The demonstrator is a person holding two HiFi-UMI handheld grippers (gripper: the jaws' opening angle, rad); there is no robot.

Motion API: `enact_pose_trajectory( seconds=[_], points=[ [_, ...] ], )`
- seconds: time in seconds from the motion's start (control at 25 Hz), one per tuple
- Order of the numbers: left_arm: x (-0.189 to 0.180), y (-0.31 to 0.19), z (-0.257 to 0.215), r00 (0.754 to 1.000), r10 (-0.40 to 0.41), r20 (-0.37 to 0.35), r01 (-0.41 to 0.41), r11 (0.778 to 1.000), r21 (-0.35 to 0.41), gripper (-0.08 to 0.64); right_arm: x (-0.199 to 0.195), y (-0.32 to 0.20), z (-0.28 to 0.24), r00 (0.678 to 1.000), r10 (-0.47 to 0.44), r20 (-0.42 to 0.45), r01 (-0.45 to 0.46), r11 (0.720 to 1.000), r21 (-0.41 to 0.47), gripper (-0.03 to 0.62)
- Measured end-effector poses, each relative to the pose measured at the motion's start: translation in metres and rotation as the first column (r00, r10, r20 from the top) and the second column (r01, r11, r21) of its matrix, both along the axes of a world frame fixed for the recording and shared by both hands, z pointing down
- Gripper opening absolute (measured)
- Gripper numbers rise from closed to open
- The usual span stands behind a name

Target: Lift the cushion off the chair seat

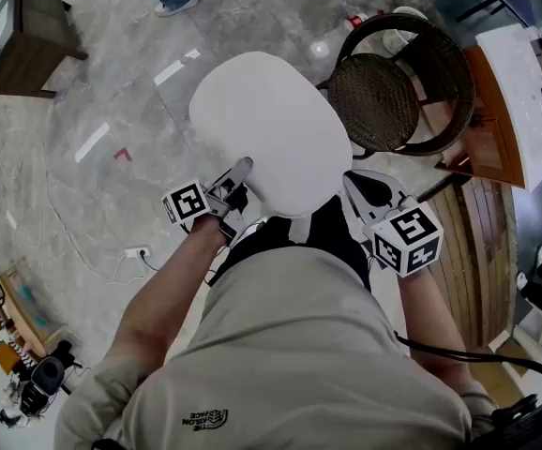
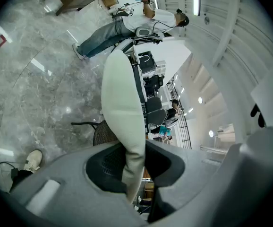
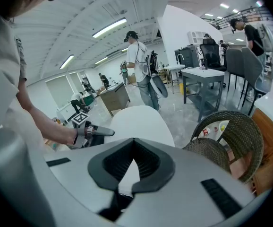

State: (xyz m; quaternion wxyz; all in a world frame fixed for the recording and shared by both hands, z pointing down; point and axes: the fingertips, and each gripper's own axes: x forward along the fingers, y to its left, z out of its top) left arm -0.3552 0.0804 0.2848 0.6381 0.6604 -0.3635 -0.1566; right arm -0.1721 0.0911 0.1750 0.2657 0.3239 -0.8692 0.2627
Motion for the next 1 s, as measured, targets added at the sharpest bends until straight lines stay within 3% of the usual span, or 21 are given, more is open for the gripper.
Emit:
enact_pose_trajectory(
  seconds=[0.4,0.52,0.64,1.0],
  points=[
    [-0.003,0.010,0.003,1.000,-0.004,-0.014,0.004,1.000,-0.004,0.094,-0.006,0.007,0.001,1.000,-0.016,-0.007,0.016,1.000,0.004,0.012],
    [-0.010,0.013,0.006,1.000,0.002,0.019,-0.002,1.000,0.002,0.094,-0.011,0.010,0.001,1.000,-0.023,-0.008,0.023,1.000,0.005,0.012],
    [-0.012,0.016,0.005,1.000,-0.002,0.002,0.002,1.000,0.000,0.094,-0.015,0.012,0.001,1.000,-0.024,-0.009,0.024,1.000,0.007,0.012],
    [-0.010,0.015,0.015,0.999,0.012,0.039,-0.012,1.000,-0.007,0.094,-0.012,0.011,0.005,1.000,-0.022,-0.012,0.022,1.000,0.005,0.012]
  ],
)
